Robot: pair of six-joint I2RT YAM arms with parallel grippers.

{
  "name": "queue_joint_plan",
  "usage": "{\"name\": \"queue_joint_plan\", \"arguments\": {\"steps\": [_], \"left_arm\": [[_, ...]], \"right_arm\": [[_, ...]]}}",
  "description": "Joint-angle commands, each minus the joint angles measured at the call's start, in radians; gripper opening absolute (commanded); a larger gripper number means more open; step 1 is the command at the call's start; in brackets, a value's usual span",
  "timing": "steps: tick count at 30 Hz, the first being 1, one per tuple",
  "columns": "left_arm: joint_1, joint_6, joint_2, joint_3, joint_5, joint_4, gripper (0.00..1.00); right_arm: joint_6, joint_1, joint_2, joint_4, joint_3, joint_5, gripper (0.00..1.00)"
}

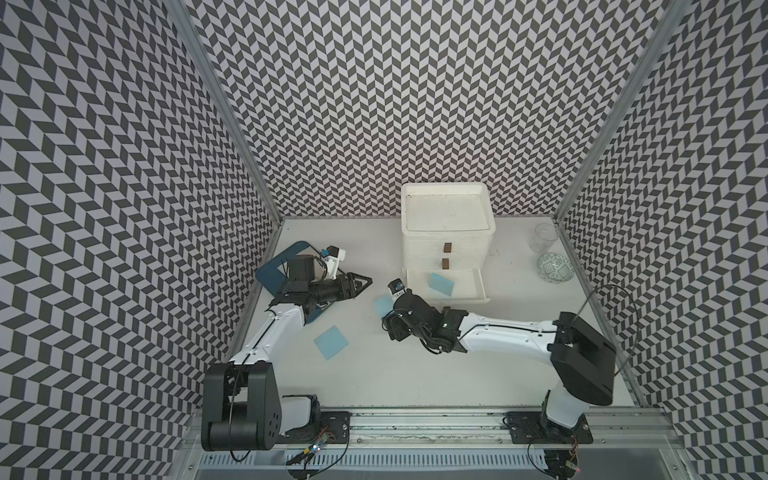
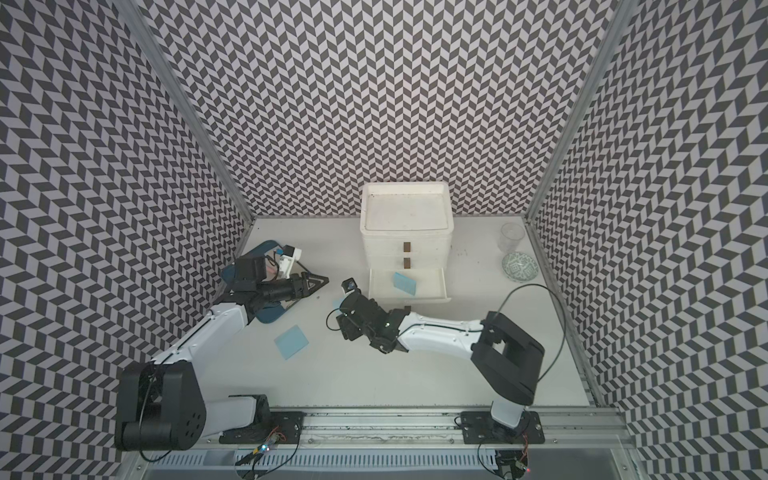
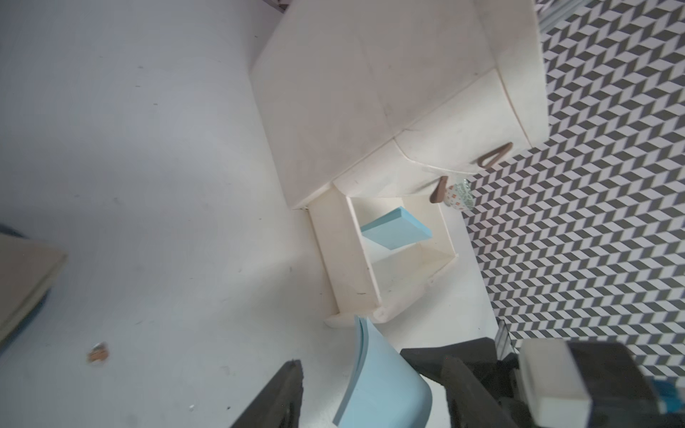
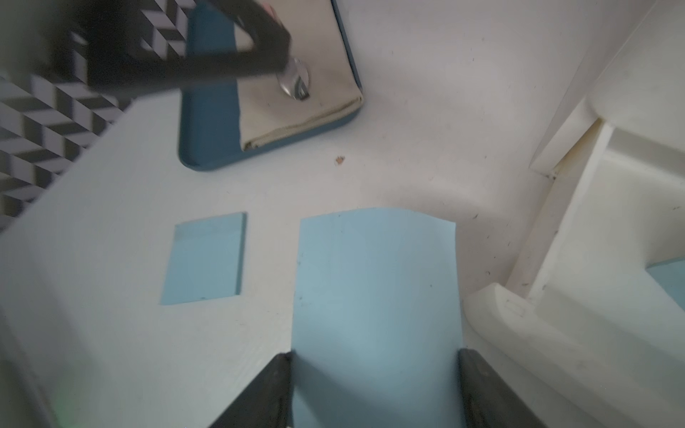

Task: Please put the sticky notes in the drawer by color
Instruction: Pick up the sticky notes from the center of the board.

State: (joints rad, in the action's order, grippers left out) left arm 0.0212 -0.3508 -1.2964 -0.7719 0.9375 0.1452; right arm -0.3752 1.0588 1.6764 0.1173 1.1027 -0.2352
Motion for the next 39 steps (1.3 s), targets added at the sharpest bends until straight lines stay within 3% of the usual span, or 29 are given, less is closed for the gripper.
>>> {"name": "queue_joint_plan", "arguments": {"steps": [1, 4, 9, 16, 31, 37, 39], "left_arm": [[0.047, -0.037, 0.009, 0.002, 0.150, -0.124, 0.62], [0.099, -0.037, 0.017, -0.006, 0.175, -0.147, 0.62], [0.155, -0.173, 0.016, 0.017, 0.187, -0.252, 0.59], [0.258, -0.226, -0.002, 0.003, 0.138, -0.288, 0.53], [0.305, -0.340, -0.037, 0.011, 0.096, -0.392, 0.49], [0.339, -0.378, -0.057, 0.000, 0.090, -0.435, 0.40], [0.348, -0.388, -0.062, -0.002, 0.088, -0.444, 0.33]], "right_arm": [[-0.015, -0.030, -0.096, -0.086, -0.048, 0.018, 0.71], [-0.027, -0.051, -0.168, -0.101, -0.095, 0.007, 0.71], [-0.040, -0.063, -0.264, -0.163, -0.173, -0.010, 0.71], [-0.046, -0.067, -0.317, -0.166, -0.198, -0.020, 0.70], [-0.044, -0.080, -0.431, -0.219, -0.289, -0.038, 0.70], [-0.050, -0.081, -0.417, -0.228, -0.292, 0.010, 0.70], [-0.050, -0.081, -0.404, -0.209, -0.279, 0.017, 0.70]]}}
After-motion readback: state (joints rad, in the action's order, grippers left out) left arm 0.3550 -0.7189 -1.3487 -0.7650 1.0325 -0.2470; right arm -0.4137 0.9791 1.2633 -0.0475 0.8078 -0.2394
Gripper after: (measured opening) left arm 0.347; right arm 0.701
